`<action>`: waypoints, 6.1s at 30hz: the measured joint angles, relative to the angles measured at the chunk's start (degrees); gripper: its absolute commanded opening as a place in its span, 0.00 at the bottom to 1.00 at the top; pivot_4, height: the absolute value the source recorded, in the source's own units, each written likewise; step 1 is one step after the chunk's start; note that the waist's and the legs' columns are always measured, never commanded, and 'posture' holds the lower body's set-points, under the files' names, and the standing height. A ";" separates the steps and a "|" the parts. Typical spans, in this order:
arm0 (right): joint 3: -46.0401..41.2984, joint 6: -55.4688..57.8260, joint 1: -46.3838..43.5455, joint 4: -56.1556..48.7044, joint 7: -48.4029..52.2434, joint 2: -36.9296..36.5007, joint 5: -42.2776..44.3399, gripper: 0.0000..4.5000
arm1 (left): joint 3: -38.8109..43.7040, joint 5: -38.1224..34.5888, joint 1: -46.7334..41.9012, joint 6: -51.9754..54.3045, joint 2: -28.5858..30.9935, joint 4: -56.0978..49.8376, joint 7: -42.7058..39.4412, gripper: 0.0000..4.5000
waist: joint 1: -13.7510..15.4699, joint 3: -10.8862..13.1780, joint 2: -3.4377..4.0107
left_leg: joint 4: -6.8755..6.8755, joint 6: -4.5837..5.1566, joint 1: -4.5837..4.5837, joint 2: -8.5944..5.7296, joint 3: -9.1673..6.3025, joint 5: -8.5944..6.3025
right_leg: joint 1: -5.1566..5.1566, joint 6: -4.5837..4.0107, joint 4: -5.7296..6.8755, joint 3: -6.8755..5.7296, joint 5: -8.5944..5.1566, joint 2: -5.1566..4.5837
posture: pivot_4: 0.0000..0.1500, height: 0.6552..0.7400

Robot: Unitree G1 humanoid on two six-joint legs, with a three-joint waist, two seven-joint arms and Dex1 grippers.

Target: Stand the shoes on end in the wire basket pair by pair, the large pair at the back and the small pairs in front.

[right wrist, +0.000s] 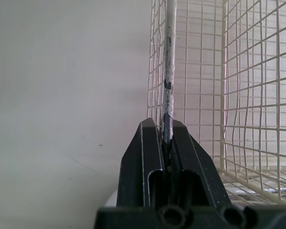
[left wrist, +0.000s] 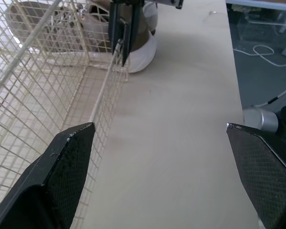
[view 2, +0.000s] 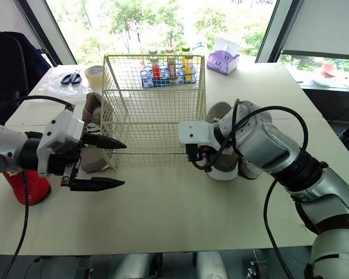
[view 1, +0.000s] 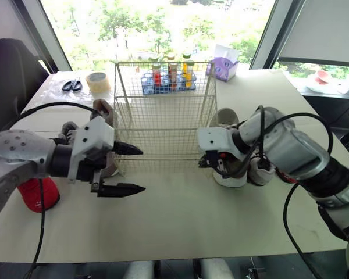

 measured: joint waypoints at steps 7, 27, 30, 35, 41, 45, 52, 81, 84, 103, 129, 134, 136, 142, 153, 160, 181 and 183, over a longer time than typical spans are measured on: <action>0.01 2.75 0.27 -2.28 -0.31 -0.05 1.09 0.01 | -1.95 2.10 0.60 -1.52 -1.64 0.09 0.30 1.00 | -0.05 0.00 0.00 | 0.00 0.00 0.00 0.00 0.00 0.00 | -0.01 0.00 0.00 0.00 0.00 0.00 | 1.00 1.00; -25.33 23.51 -4.38 -8.40 -8.62 4.32 13.35 0.67 | 0.99 -6.20 0.91 1.68 -11.48 8.03 3.52 1.00 | 0.28 -0.02 -0.03 | 0.02 0.00 0.00 -0.02 -0.09 0.00 | 0.02 0.00 0.03 -0.02 0.01 -0.17 | 1.00 1.00; -43.88 22.79 -0.40 -10.42 -18.67 14.08 14.15 0.73 | 5.24 -13.55 1.03 5.20 -16.39 10.01 11.54 1.00 | 0.40 -0.12 -0.19 | 0.02 -0.02 -0.01 -0.02 -0.23 0.00 | 0.04 0.01 0.06 -0.04 0.02 -0.20 | 1.00 1.00; -68.81 18.60 19.28 -18.76 -32.77 23.89 12.54 0.99 | 8.14 -27.80 10.27 8.78 -20.97 5.75 25.34 1.00 | 1.54 -0.22 -0.22 | -0.02 -0.03 -0.11 -0.14 -0.21 0.00 | -0.06 0.02 0.02 0.06 0.02 -0.36 | 1.00 1.00; -71.23 10.65 45.91 -29.80 -41.44 36.54 12.79 0.99 | 8.23 -28.56 24.95 7.33 -22.70 -3.01 32.73 1.00 | 1.06 -0.27 0.25 | -0.19 -0.21 0.05 -0.06 -0.13 0.11 | -0.09 -0.10 0.16 0.15 0.04 -0.23 | 1.00 1.00; -67.08 3.72 54.30 -33.39 -45.71 40.46 13.16 0.99 | 8.51 -24.60 31.97 4.40 -23.39 -9.58 35.18 1.00 | 0.33 -0.29 0.33 | -0.21 -0.21 0.93 0.06 -0.11 0.10 | 0.92 -0.63 -0.08 0.09 -0.31 -0.15 | 1.00 1.00; -53.92 -5.05 65.34 -34.10 -50.27 42.65 13.47 0.99 | 5.43 -13.34 42.32 -1.55 -26.83 -16.03 37.84 1.00 | 0.35 -0.31 0.32 | -0.21 -0.16 0.98 0.05 -0.12 0.06 | 1.04 -0.62 -0.18 0.07 -0.44 -0.19 | 1.00 1.00; -41.67 -18.39 54.79 -11.03 -64.29 32.55 5.09 0.11 | -0.66 -19.52 24.66 2.71 -20.15 -11.20 38.96 1.00 | 0.39 -0.64 -0.32 | -0.23 -0.14 1.11 0.05 -0.27 0.05 | 1.29 -0.61 -0.36 -0.05 -0.49 -0.18 | 1.00 1.00; -44.40 -18.64 51.61 -9.03 -68.31 32.61 4.30 0.11 | 0.58 -25.98 25.61 3.98 -18.11 -9.89 37.42 1.00 | 0.44 -0.31 -0.04 | -0.19 -0.13 0.88 0.00 -0.27 0.05 | 1.10 -0.63 -0.40 -0.05 -0.48 -0.21 | 1.00 1.00; -52.08 -26.43 7.08 -0.26 -47.95 6.29 18.78 0.11 | 8.06 -42.91 -14.36 8.34 -0.41 24.21 26.30 1.00 | -0.08 0.42 0.46 | -0.46 0.00 0.29 0.05 -0.16 0.03 | 0.21 -0.31 -0.10 -0.15 -0.33 0.14 | 1.00 1.00; -37.42 -31.56 4.56 -0.07 -21.31 1.17 25.73 0.11 | 0.20 -7.70 -33.03 10.09 -9.66 51.57 -4.76 1.00 | 0.00 0.53 0.24 | -0.14 -0.03 -0.37 -0.06 -0.09 0.04 | -0.48 -0.08 0.19 -0.09 -0.29 -0.08 | 1.00 1.00; -37.28 -32.85 5.84 -1.79 -21.06 0.99 25.02 0.11 | 0.69 -6.61 -33.53 11.37 -11.47 52.36 -4.99 1.00 | 0.13 0.54 0.23 | -0.08 -0.05 -0.36 -0.06 -0.10 0.05 | -0.47 -0.08 0.26 -0.09 -0.29 -0.09 | 1.00 1.00; -37.31 -32.55 6.33 -2.66 -20.87 0.93 25.22 0.10 | 0.70 -6.18 -33.67 12.06 -12.15 52.95 -4.99 0.95 | 0.18 0.54 0.23 | -0.06 -0.04 -0.36 -0.08 -0.10 0.05 | -0.47 -0.08 0.27 -0.10 -0.29 -0.09 | 1.00 1.00; -37.14 -32.02 6.88 -5.70 -19.86 0.67 26.55 0.10 | 0.67 -5.20 -33.84 13.63 -14.94 53.76 -5.04 0.41 | 0.15 0.55 0.21 | -0.04 -0.05 -0.36 -0.08 -0.11 0.05 | -0.47 -0.08 0.32 -0.09 -0.29 -0.10 | 1.00 1.00; -42.34 -23.41 9.07 -8.51 -26.93 3.46 33.70 0.38 | 5.09 -5.37 -34.34 16.58 -18.95 53.27 0.09 0.16 | 0.35 0.50 0.08 | 0.04 -0.10 -0.35 -0.09 -0.18 0.08 | -0.50 -0.08 0.53 -0.08 -0.29 -0.22 | 1.00 1.00; -68.40 -14.29 24.12 -5.43 -64.10 20.25 72.53 1.00 | 19.77 -17.65 -25.69 18.54 -31.98 40.93 21.03 0.16 | 0.73 0.47 -0.19 | 0.01 -0.21 -0.32 -0.11 -0.29 0.13 | -0.50 -0.10 0.67 0.03 -0.27 -0.41 | 1.00 1.00; -39.92 -23.48 27.27 -6.65 -71.23 41.43 67.86 1.00 | 15.24 -36.12 -10.86 -0.91 -54.63 15.47 55.10 0.16 | 0.27 0.41 -0.19 | 0.10 -0.37 0.03 -0.11 -0.15 0.24 | -0.27 -0.20 0.90 0.11 -0.21 0.01 | 1.00 1.00; -39.49 -23.75 26.14 -5.85 -70.64 41.76 66.35 1.00 | 14.75 -37.49 -9.60 -1.92 -53.94 15.15 55.12 0.16 | 0.11 0.41 -0.19 | 0.08 -0.37 0.06 -0.06 -0.18 0.24 | -0.27 -0.20 0.91 0.10 -0.21 0.07 | 1.00 1.00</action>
